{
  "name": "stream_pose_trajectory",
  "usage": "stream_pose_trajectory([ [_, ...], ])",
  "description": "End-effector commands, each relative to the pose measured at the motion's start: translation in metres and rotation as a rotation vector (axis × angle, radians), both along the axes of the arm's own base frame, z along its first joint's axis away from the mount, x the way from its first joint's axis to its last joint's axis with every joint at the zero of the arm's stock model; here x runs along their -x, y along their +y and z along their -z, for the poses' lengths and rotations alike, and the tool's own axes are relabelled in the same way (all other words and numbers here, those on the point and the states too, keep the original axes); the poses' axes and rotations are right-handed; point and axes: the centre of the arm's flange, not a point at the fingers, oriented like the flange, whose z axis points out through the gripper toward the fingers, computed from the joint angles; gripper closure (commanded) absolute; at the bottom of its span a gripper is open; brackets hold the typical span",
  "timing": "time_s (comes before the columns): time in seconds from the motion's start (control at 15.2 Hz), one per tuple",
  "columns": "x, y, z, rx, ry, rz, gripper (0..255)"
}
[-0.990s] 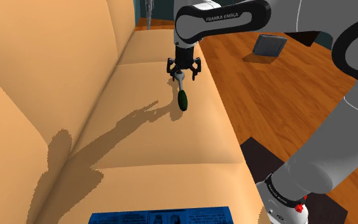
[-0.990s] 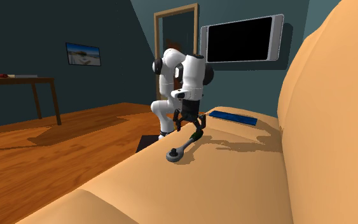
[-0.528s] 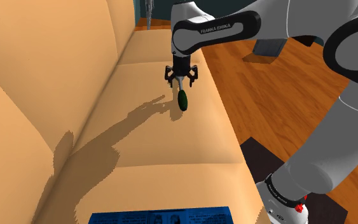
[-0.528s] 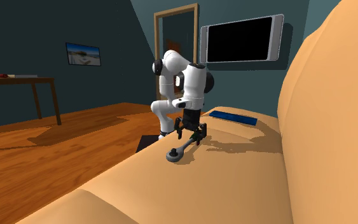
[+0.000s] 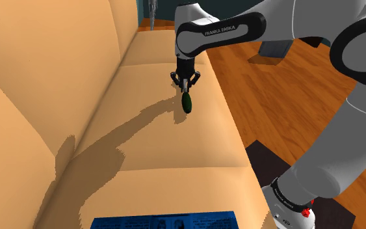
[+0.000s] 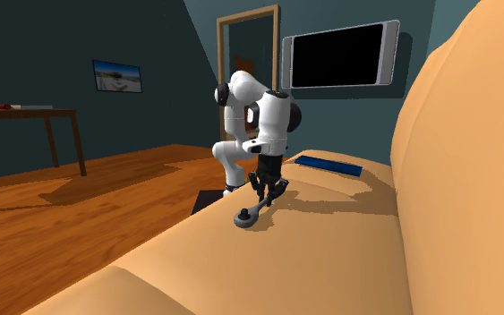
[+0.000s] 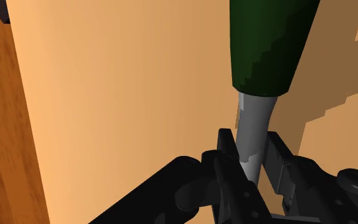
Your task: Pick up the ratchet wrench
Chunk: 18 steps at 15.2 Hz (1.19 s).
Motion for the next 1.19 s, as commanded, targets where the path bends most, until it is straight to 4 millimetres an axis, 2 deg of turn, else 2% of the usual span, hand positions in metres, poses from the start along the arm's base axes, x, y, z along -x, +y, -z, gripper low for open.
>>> stream_pose_trajectory([
  [0.0, 0.000, 0.000, 0.000, 0.000, 0.000, 0.000, 255],
  [0.2, 0.000, 0.000, 0.000, 0.000, 0.000, 0.000, 255],
  [1.12, 0.000, 0.000, -0.074, 0.000, 0.000, 0.000, 255],
])
